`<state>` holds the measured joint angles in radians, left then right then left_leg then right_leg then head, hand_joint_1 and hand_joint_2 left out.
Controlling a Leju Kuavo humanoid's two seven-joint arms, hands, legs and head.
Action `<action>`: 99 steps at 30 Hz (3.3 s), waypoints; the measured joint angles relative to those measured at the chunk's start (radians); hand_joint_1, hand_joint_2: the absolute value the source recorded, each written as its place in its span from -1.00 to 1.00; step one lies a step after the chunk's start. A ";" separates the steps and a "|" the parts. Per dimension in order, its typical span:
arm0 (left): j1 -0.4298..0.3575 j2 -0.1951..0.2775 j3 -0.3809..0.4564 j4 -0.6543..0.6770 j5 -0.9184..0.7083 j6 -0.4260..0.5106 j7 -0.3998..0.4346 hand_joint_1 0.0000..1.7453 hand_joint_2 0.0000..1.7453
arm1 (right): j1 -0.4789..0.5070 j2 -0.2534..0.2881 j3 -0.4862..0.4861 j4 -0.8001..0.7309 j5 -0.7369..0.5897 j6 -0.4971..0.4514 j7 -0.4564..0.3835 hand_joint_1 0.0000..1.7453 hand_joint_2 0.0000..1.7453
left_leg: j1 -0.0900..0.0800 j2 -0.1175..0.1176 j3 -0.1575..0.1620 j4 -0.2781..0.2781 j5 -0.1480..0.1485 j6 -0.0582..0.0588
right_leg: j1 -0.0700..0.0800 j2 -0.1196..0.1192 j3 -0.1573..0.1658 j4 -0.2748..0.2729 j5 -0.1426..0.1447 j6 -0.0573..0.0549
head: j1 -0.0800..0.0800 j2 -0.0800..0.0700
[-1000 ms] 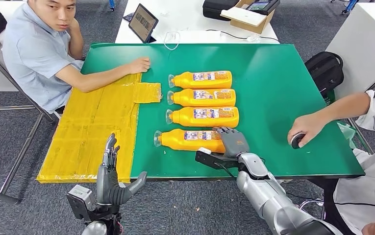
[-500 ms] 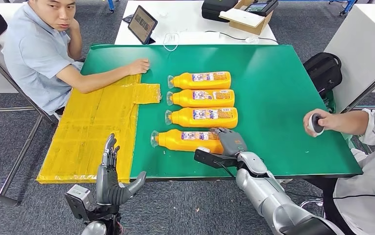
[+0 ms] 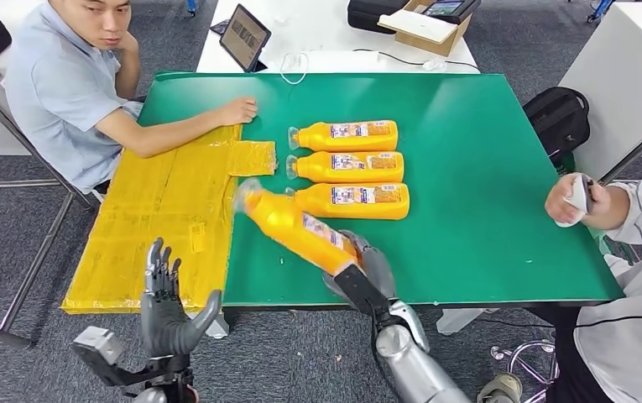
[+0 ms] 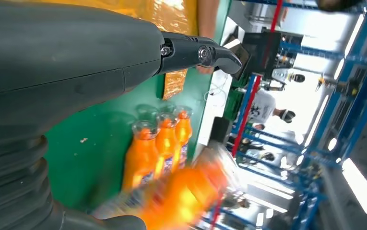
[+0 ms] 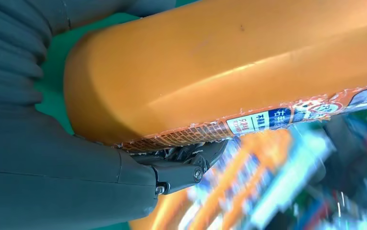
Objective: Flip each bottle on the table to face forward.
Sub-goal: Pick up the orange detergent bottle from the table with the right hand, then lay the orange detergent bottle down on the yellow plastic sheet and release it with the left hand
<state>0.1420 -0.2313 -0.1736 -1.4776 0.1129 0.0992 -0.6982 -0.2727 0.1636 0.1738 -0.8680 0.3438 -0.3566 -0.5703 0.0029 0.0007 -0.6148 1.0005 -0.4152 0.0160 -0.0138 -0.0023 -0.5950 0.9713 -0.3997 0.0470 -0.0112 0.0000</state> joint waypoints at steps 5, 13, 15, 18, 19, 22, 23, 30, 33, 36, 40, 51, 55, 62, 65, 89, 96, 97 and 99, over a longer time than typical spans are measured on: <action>0.015 -0.006 0.034 -0.019 0.044 -0.071 0.029 -1.00 1.00 | 0.063 0.033 -0.004 -0.192 -0.115 -0.085 -0.061 1.00 1.00 | -0.001 0.000 -0.002 0.000 0.000 0.000 | -0.001 0.000 -0.002 0.000 0.000 0.000 | 0.000 0.000; 0.009 -0.006 0.042 -0.040 0.067 -0.143 0.045 -1.00 1.00 | 0.072 0.064 0.025 -0.354 -0.145 -0.101 -0.084 1.00 1.00 | -0.001 0.000 -0.003 0.000 0.000 0.000 | -0.001 0.000 -0.002 0.000 0.000 0.000 | 0.000 0.000; 0.005 -0.004 0.037 -0.047 0.071 -0.184 0.050 -1.00 1.00 | 0.065 0.066 0.046 -0.363 -0.142 -0.081 -0.073 1.00 1.00 | -0.001 0.000 -0.003 0.000 0.000 0.000 | -0.001 0.000 -0.002 0.000 0.000 0.000 | 0.000 0.000; -0.005 0.002 0.017 -0.055 0.071 -0.260 0.057 -1.00 1.00 | 0.036 0.065 0.095 -0.345 -0.106 -0.011 -0.031 1.00 1.00 | -0.001 0.000 -0.002 0.000 0.000 0.000 | -0.001 0.000 -0.002 0.000 0.000 0.000 | 0.000 0.000; -0.007 0.005 0.010 -0.058 0.069 -0.277 0.059 -1.00 1.00 | 0.025 0.065 0.115 -0.330 -0.089 0.011 -0.018 1.00 1.00 | -0.001 0.000 -0.002 0.000 0.000 0.000 | -0.001 0.000 -0.002 0.000 0.000 0.000 | 0.000 0.000; -0.011 0.011 -0.003 -0.064 0.065 -0.295 0.061 -1.00 1.00 | 0.007 0.063 0.163 -0.288 -0.065 0.036 -0.005 1.00 1.00 | -0.001 -0.002 -0.003 0.000 0.000 0.000 | -0.001 -0.002 -0.002 0.000 0.000 0.000 | 0.000 0.000; -0.011 0.013 -0.005 -0.065 0.064 -0.296 0.061 -1.00 1.00 | 0.002 0.063 0.172 -0.279 -0.064 0.037 -0.004 1.00 1.00 | -0.001 -0.003 -0.003 0.000 0.000 0.000 | -0.001 -0.002 -0.002 0.000 0.000 0.000 | 0.000 0.000; -0.015 0.027 -0.022 -0.066 0.060 -0.324 0.065 -1.00 1.00 | -0.022 0.063 0.211 -0.232 -0.020 0.063 -0.001 1.00 1.00 | -0.001 -0.003 -0.004 0.000 0.000 0.000 | -0.001 -0.002 -0.003 0.000 0.000 0.000 | 0.000 0.000; -0.029 0.030 -0.033 -0.066 0.057 -0.354 0.075 -1.00 1.00 | -0.043 0.071 0.254 -0.179 0.048 0.093 -0.006 1.00 1.00 | -0.001 -0.003 -0.004 0.000 0.000 0.000 | -0.001 -0.002 -0.003 0.000 0.000 0.000 | 0.000 0.000; -0.048 0.031 -0.036 -0.066 0.089 -0.372 0.095 -1.00 1.00 | -0.058 0.095 0.301 -0.130 0.077 0.096 -0.027 1.00 1.00 | 0.000 -0.003 -0.004 0.000 0.000 0.000 | 0.000 -0.002 -0.003 0.000 0.000 0.000 | 0.000 0.000; -0.076 0.033 -0.033 -0.065 0.163 -0.401 0.138 -1.00 1.00 | -0.064 0.123 0.361 -0.101 0.089 0.088 -0.042 1.00 1.00 | 0.000 -0.003 -0.004 0.000 0.001 0.000 | 0.000 -0.002 -0.003 0.000 0.000 0.000 | 0.000 0.000; -0.123 0.051 -0.028 -0.015 0.291 -0.479 0.247 -1.00 1.00 | -0.079 0.130 0.465 -0.074 0.225 -0.080 -0.051 1.00 1.00 | -0.001 -0.002 -0.004 0.000 0.000 0.000 | -0.001 -0.002 -0.003 0.000 0.000 0.000 | 0.000 0.000; -0.131 0.058 -0.029 0.005 0.296 -0.480 0.247 -1.00 1.00 | -0.095 0.130 0.485 -0.043 0.210 -0.085 -0.051 1.00 1.00 | -0.001 -0.002 -0.004 0.000 0.001 0.000 | 0.000 -0.002 -0.004 0.000 0.000 0.000 | 0.001 0.000; -0.135 0.064 -0.029 0.019 0.296 -0.479 0.248 0.56 1.00 | -0.111 0.130 0.497 -0.013 0.203 -0.082 -0.052 0.91 1.00 | 0.000 -0.002 -0.004 0.000 0.000 0.000 | 0.000 -0.002 -0.004 0.000 0.000 0.000 | 0.001 0.000; -0.135 0.068 -0.028 0.019 0.296 -0.479 0.245 1.00 1.00 | -0.120 0.130 0.506 -0.001 0.202 -0.072 -0.041 -0.50 1.00 | 0.000 -0.002 -0.004 0.000 0.000 0.000 | -0.001 -0.002 -0.004 0.000 0.000 0.000 | 0.001 0.000; -0.148 0.115 0.087 0.004 0.179 -0.411 0.231 1.00 1.00 | 0.237 -0.049 0.291 -0.339 0.395 -0.338 -0.086 -1.00 -1.00 | -0.001 -0.004 -0.004 0.000 -0.001 0.001 | 0.000 -0.003 -0.004 -0.001 -0.001 0.000 | 0.000 0.000; -0.151 0.117 0.100 0.004 0.172 -0.405 0.236 1.00 1.00 | 0.270 -0.054 0.249 -0.395 0.394 -0.338 -0.095 -1.00 -1.00 | -0.001 -0.004 -0.004 0.000 0.000 0.001 | -0.001 -0.003 -0.004 -0.001 0.000 0.000 | 0.000 0.000; -0.152 0.118 0.102 0.004 0.170 -0.401 0.238 1.00 1.00 | 0.275 -0.053 0.240 -0.401 0.389 -0.338 -0.101 -1.00 -1.00 | -0.001 -0.004 -0.004 0.000 0.000 0.001 | -0.001 -0.003 -0.003 -0.001 0.000 0.000 | 0.001 0.000; -0.154 0.120 0.106 0.004 0.165 -0.391 0.244 1.00 1.00 | 0.288 -0.047 0.212 -0.419 0.375 -0.338 -0.115 -1.00 -1.00 | -0.001 -0.004 -0.004 0.000 0.000 0.001 | -0.001 -0.003 -0.003 -0.001 0.000 0.000 | 0.001 0.000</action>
<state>-0.0125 -0.1118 -0.0680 -1.4737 0.2776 -0.2920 -0.4546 0.0151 0.1165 0.3858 -1.2867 0.7191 -0.6947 -0.6849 0.0021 -0.0030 -0.6191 1.0007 -0.4154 0.0168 -0.0146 -0.0051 -0.5983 0.9701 -0.4000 0.0473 -0.0106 0.0000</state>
